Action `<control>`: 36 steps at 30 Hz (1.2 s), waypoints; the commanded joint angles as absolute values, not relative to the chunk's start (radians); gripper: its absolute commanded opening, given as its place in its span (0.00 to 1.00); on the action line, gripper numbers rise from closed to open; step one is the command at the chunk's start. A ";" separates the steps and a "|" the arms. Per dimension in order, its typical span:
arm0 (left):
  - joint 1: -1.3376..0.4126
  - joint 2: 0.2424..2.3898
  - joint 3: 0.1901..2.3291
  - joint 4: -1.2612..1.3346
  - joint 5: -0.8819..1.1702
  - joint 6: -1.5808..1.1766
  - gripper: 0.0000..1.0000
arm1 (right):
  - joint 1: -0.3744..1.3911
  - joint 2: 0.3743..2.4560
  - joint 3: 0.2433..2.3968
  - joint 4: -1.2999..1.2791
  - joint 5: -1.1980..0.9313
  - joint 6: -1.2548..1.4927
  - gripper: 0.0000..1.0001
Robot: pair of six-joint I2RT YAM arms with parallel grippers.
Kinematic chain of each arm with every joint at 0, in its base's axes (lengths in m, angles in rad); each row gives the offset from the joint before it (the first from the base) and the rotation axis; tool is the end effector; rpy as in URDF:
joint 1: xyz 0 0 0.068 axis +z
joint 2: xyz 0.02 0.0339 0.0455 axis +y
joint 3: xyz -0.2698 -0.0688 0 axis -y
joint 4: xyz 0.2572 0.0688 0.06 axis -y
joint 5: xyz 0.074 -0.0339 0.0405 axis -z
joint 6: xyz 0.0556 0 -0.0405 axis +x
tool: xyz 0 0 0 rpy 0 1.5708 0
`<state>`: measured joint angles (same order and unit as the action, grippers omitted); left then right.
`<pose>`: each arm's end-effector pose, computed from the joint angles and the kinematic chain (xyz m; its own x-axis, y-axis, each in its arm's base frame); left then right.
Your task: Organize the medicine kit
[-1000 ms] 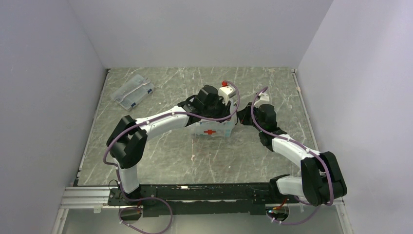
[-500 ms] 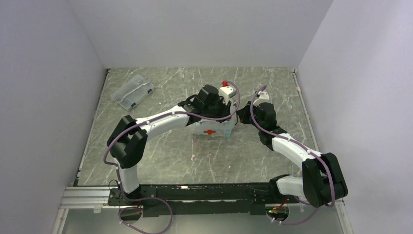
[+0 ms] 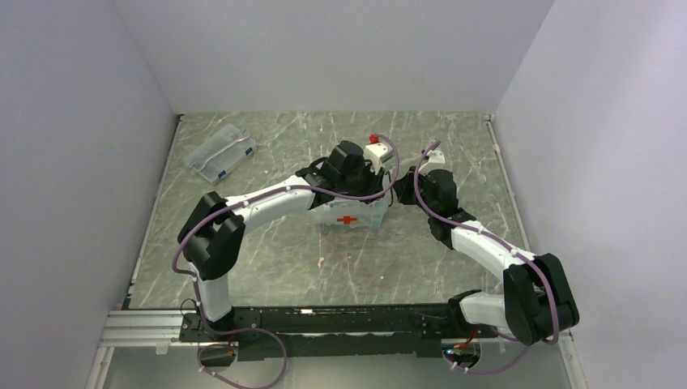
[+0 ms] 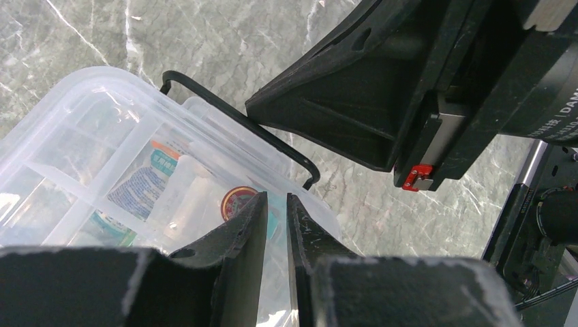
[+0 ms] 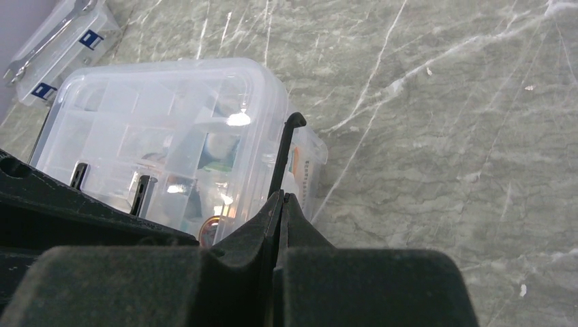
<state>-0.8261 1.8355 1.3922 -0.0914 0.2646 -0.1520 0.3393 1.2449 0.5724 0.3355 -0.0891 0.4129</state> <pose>0.3001 -0.3470 0.2527 -0.4719 0.2964 -0.8303 0.8000 0.5398 -0.2620 0.2759 0.1026 0.2130 -0.4504 0.2649 -0.8526 -0.2511 0.8789 0.4056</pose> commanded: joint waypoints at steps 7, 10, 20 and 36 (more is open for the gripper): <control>-0.839 1.888 1.347 -0.240 0.268 -0.156 0.22 | 0.394 1.217 0.635 0.423 -0.162 0.418 0.00; -0.839 1.885 1.338 -0.235 0.266 -0.157 0.22 | 0.404 1.224 0.634 0.429 -0.160 0.423 0.00; -0.834 1.878 1.311 -0.219 0.266 -0.157 0.21 | 0.428 1.238 0.628 0.462 -0.166 0.439 0.00; -0.824 1.844 1.291 -0.216 0.258 -0.153 0.20 | 0.434 1.241 0.634 0.451 -0.149 0.443 0.00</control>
<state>-0.8234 1.8210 1.3453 -0.0231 0.2649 -0.1543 0.4206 1.2461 0.5941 0.4068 -0.1246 0.4301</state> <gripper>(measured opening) 0.207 0.007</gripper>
